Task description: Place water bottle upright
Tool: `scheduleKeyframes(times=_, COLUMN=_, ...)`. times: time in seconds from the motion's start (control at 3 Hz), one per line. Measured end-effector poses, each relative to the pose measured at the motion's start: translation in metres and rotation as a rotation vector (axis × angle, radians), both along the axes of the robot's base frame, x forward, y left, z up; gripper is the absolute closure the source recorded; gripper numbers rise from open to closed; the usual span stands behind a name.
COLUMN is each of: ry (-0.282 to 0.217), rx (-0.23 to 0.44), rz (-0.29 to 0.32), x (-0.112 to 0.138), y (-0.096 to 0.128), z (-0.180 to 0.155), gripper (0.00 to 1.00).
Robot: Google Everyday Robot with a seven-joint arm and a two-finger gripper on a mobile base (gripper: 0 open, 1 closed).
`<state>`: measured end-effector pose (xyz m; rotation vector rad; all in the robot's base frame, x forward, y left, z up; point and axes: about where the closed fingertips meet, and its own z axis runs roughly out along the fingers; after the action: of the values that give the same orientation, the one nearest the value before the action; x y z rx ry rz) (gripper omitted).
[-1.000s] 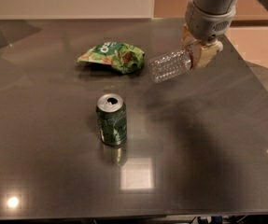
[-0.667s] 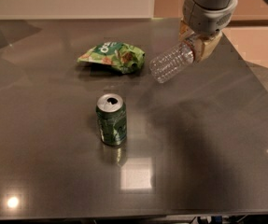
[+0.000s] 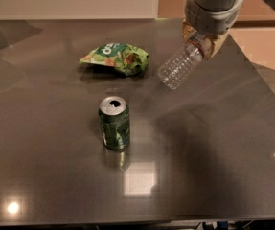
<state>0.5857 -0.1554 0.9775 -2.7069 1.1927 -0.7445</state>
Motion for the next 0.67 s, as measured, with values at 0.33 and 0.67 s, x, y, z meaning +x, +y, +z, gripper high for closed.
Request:
scheduleKeyframes(times=0.33, ry=-0.015, rx=-0.009, rz=0.061, x=0.003, y=0.001, z=0.003, gripper=1.0)
scheduleKeyframes(times=0.67, ry=-0.073, rx=-0.033, rz=0.189, x=0.014, y=-0.001, z=0.014, gripper=1.0)
